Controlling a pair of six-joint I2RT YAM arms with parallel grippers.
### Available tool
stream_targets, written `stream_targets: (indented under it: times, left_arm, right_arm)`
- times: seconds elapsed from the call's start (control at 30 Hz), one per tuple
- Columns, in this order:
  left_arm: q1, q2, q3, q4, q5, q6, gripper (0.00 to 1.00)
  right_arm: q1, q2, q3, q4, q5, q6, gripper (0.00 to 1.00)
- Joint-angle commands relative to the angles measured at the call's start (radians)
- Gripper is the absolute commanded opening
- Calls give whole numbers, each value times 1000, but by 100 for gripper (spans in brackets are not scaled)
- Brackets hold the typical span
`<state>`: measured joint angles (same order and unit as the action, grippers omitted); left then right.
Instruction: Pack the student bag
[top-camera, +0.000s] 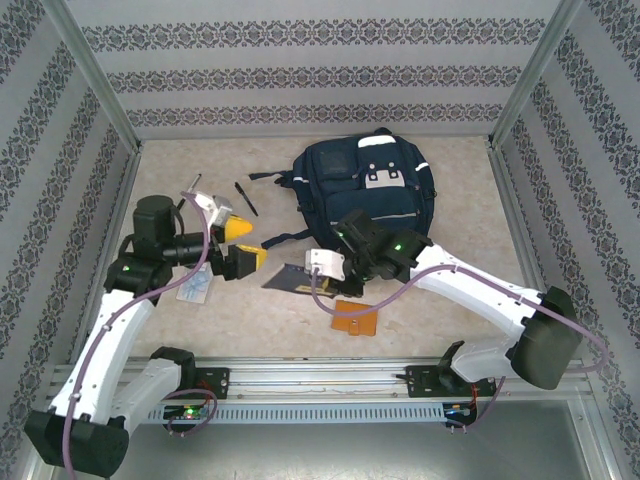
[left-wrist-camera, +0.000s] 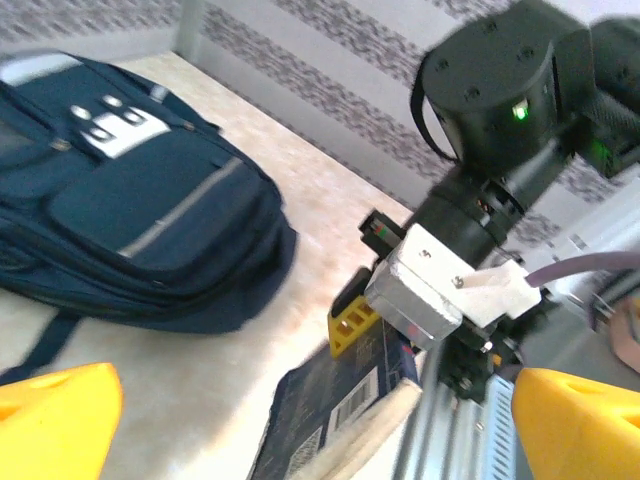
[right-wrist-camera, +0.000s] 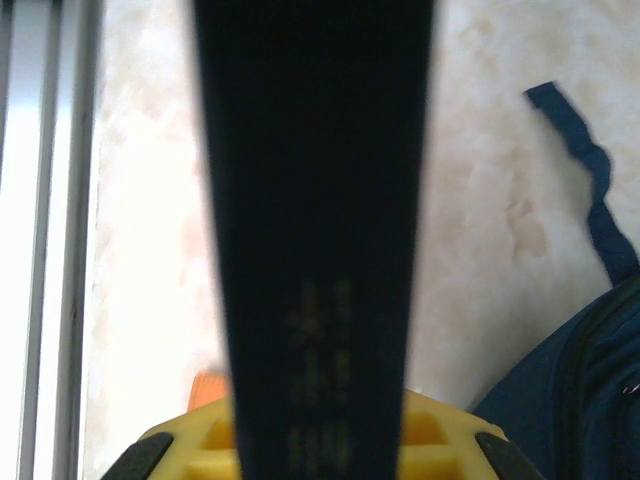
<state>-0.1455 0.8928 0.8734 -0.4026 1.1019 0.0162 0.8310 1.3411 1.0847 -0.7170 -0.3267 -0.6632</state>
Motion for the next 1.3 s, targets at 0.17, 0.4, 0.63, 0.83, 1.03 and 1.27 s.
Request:
stream_targets:
  times: [0.17,0.4,0.63,0.83,1.03,1.27]
  left_arm:
    - [-253,109,-42,-98,46,187,100]
    - [-346,136,-57,9,81,116,93]
    - [-434,184,-15,-37,-53,231,0]
    - [-433,98,-48,293,-188,-24,0]
    - [-431,98,-78,551,-322,-248,0]
    - [-433,257,-101,1220,-556,-885,0]
  right_arm:
    - [-10,-8,63,-206,-140,-91,0]
    - [-47,26,119,-260,-202,-55,0]
    - [-63,-4,119,-252,-217,-32,7]
    - [-240,-203,6,34,-146,417,50]
    - [-375,-471,-192,395,-158,813,95]
    - [-418,-753,-414,707,96,1512,98]
